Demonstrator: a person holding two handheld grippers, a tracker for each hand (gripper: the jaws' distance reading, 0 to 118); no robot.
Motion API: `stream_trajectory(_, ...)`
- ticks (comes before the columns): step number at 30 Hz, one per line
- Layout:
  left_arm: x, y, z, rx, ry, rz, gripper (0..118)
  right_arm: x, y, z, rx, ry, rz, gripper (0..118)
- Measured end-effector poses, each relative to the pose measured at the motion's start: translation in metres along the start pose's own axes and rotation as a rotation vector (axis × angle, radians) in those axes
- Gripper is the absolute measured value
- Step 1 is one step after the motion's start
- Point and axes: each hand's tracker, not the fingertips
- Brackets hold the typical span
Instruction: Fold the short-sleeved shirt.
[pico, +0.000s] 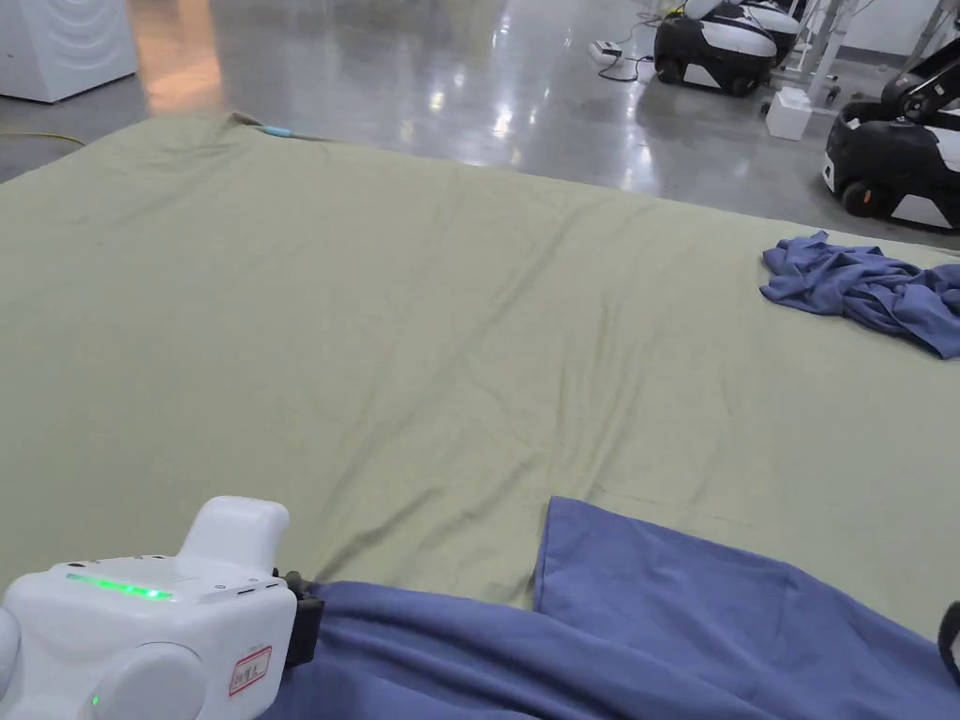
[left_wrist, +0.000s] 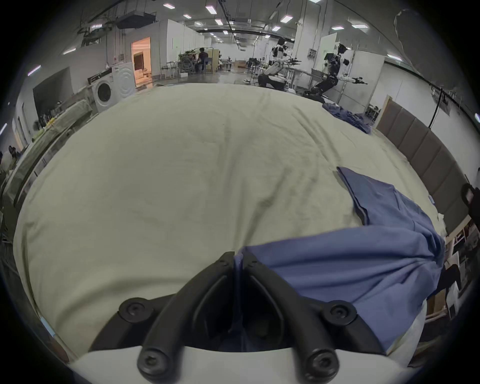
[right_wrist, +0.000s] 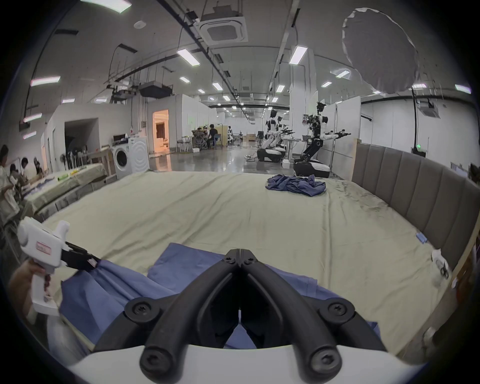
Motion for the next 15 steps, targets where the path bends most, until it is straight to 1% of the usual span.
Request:
stream_trajectory(3, -0.003, -0.003, -0.008, -0.024, 0.007, -0.002, 5, 0.011, 0.006, -0.025, -0.042, 0.011, 0.093, 2)
stream_trajectory(5, -0.007, -0.002, -0.008, -0.029, -0.002, 0.017, 5, 0.023, 0.012, -0.05, -0.103, 0.077, 0.127, 2)
stream_trajectory(6, -0.007, -0.002, -0.01, -0.033, -0.01, 0.035, 5, 0.031, 0.014, -0.066, -0.139, 0.109, 0.129, 5)
stream_trajectory(7, -0.01, -0.001, -0.011, -0.036, -0.02, 0.048, 5, 0.04, 0.017, -0.084, -0.192, 0.161, 0.126, 26)
stream_trajectory(8, -0.013, -0.002, -0.012, -0.037, -0.03, 0.058, 5, 0.045, 0.019, -0.1, -0.256, 0.181, 0.122, 62)
stream_trajectory(9, -0.016, -0.003, -0.012, -0.034, -0.044, 0.076, 5, 0.048, 0.02, -0.121, -0.353, 0.211, 0.123, 105)
stream_trajectory(10, -0.017, -0.004, -0.012, -0.028, -0.059, 0.096, 5, 0.05, 0.019, -0.14, -0.419, 0.202, 0.123, 113)
stream_trajectory(12, -0.022, -0.006, -0.012, -0.021, -0.077, 0.123, 5, 0.052, 0.017, -0.169, -0.458, 0.208, 0.144, 110)
stream_trajectory(15, -0.024, -0.004, -0.013, -0.028, -0.094, 0.158, 5, 0.045, 0.011, -0.21, -0.546, 0.191, 0.184, 109)
